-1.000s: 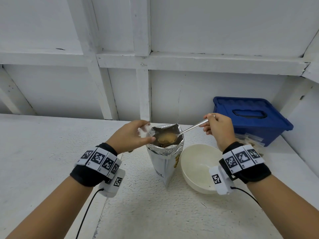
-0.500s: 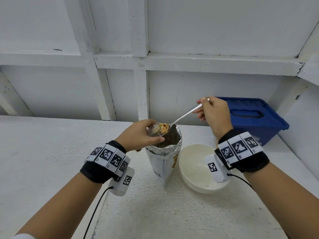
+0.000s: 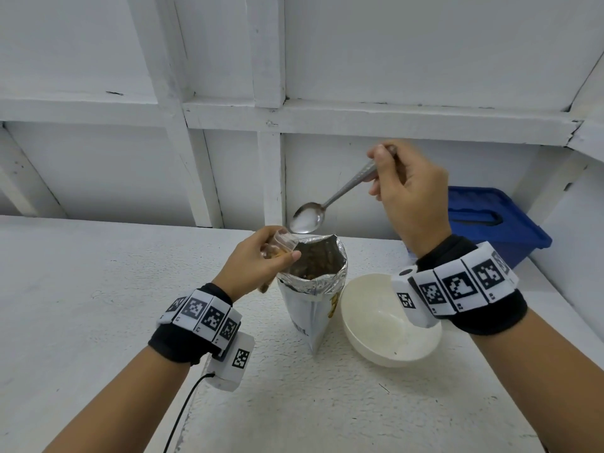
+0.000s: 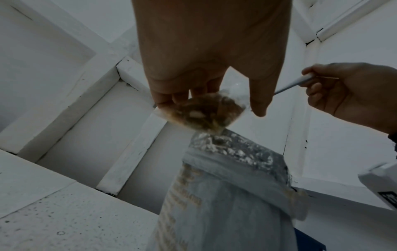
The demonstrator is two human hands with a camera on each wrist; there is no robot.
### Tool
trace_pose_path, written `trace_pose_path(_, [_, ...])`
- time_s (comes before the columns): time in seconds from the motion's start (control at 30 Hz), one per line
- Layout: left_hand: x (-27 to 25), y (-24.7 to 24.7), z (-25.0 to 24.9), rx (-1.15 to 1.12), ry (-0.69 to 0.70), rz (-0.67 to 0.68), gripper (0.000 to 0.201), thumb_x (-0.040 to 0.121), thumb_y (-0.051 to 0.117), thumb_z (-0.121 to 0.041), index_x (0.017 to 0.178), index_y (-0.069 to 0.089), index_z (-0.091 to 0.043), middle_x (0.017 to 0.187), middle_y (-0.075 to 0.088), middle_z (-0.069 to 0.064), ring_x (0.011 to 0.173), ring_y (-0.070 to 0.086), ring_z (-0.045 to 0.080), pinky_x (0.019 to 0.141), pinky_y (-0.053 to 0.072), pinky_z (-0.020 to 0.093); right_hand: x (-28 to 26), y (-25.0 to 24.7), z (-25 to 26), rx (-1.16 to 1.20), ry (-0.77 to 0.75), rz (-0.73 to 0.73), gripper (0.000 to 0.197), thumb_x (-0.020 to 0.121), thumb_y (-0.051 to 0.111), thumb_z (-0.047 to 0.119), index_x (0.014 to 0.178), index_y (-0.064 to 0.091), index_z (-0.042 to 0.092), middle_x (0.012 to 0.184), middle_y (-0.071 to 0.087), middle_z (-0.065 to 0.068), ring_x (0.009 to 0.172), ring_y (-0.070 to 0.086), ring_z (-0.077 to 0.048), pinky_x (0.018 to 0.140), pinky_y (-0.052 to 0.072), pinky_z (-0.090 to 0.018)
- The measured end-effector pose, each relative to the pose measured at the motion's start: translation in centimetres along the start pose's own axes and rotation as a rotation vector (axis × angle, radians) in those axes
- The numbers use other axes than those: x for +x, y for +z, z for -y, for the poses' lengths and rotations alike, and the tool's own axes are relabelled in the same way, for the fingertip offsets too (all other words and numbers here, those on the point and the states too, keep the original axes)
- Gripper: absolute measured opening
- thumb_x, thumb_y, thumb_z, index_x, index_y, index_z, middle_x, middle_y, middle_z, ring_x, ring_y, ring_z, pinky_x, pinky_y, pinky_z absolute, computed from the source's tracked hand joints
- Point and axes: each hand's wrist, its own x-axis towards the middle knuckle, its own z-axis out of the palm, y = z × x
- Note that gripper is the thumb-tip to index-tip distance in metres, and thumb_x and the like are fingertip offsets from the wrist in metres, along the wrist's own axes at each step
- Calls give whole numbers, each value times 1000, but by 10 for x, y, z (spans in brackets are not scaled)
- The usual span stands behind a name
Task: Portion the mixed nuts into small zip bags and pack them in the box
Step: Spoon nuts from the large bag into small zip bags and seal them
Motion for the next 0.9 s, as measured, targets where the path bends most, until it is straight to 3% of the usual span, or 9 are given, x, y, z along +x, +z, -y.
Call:
trace_pose_path(0.07, [-1,-2,1,-2,-5,9,40,83,66,-31,118,54,-19,91,58,-16,85,53,-4,67,37,6,-4,-4,-10,-24,62,-21,20,96,46,17,96,62,4,71,61,-1,57,58,5,50,49,-15])
trace_pose_path(0.13, [-1,-2,2,-2,-13,25,38,83,67,-30,117,54,-20,89,58,-17,83,53,-5,66,38,7,-12,-4,-21,-103,101,59,18,96,47,16,95,62,6,69,60,-3,57,58,2,51,48,-18])
trace_pose_path(0.27, [0,0,6,2,-46,73,38,82,68,-32,116,53,-22,91,60,-15,81,57,-3,63,40,8,-43,12,-40,-212,111,351,19,95,49,13,99,64,2,71,65,-11,59,63,-25,55,49,-32])
trace_pose_path(0.4, [1,-1,8,-5,-48,77,36,82,68,-32,113,54,-22,93,62,-11,81,59,-1,64,42,9,-63,32,-52,-228,42,498,19,93,53,15,98,68,5,76,69,-10,63,62,-22,60,49,-28])
trace_pose_path(0.5, [1,-2,8,5,-48,83,34,82,68,-33,111,53,-25,93,62,-11,81,59,-1,63,41,9,-71,41,-55,-285,54,618,21,95,50,18,101,67,7,82,70,-12,71,63,-26,64,46,-27])
trace_pose_path(0.73, [-1,-1,6,29,-40,103,31,83,67,-33,108,49,-28,89,57,-19,78,56,-5,58,39,4,-69,41,-51,-268,261,574,24,97,45,19,101,65,5,82,68,-12,76,63,-24,71,51,-32])
trace_pose_path(0.9, [-2,-1,6,26,-40,113,32,82,67,-34,108,49,-28,89,58,-18,78,56,-5,60,39,6,-69,39,-49,-212,382,558,23,97,45,17,95,65,6,73,64,-6,62,56,-12,60,42,-13])
